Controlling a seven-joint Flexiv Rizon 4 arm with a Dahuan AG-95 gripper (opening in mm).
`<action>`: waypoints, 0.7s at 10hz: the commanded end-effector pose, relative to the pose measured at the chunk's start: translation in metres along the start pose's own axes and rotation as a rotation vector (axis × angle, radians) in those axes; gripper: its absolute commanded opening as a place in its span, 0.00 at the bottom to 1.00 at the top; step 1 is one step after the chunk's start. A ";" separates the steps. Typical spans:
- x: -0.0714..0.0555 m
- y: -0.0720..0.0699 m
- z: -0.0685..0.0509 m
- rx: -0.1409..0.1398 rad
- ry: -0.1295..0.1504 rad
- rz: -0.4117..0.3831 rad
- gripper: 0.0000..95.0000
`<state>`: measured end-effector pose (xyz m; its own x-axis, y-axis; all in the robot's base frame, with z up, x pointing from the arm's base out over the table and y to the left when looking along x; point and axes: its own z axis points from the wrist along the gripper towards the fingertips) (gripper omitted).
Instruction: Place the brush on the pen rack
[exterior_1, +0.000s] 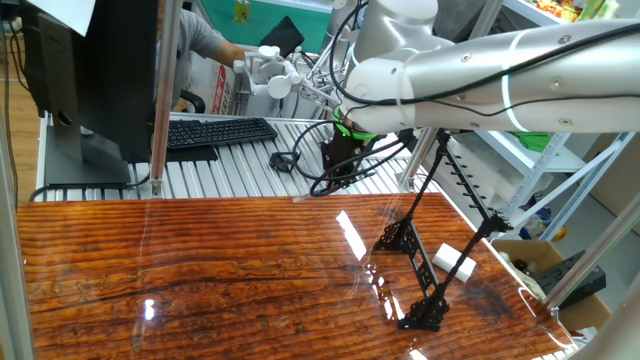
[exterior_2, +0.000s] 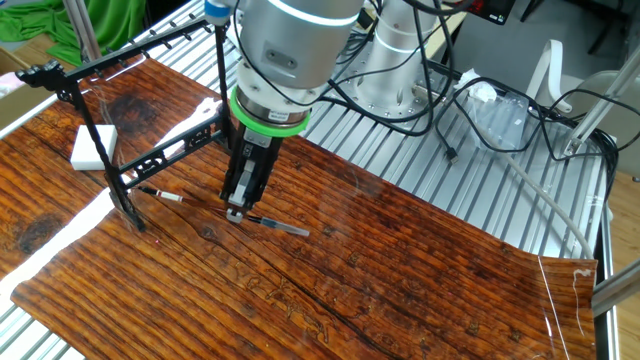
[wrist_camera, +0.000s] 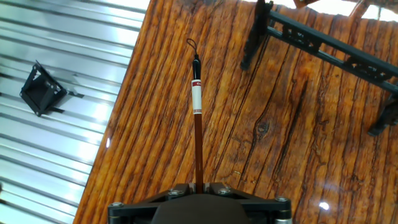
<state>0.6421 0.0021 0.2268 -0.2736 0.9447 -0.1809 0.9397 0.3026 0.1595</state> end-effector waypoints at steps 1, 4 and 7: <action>0.001 0.001 0.000 -0.003 0.015 0.003 0.00; 0.001 0.001 0.000 -0.002 0.023 0.005 0.00; 0.001 0.001 0.000 -0.007 0.031 0.003 0.00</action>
<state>0.6438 0.0033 0.2260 -0.2779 0.9491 -0.1485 0.9390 0.3009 0.1663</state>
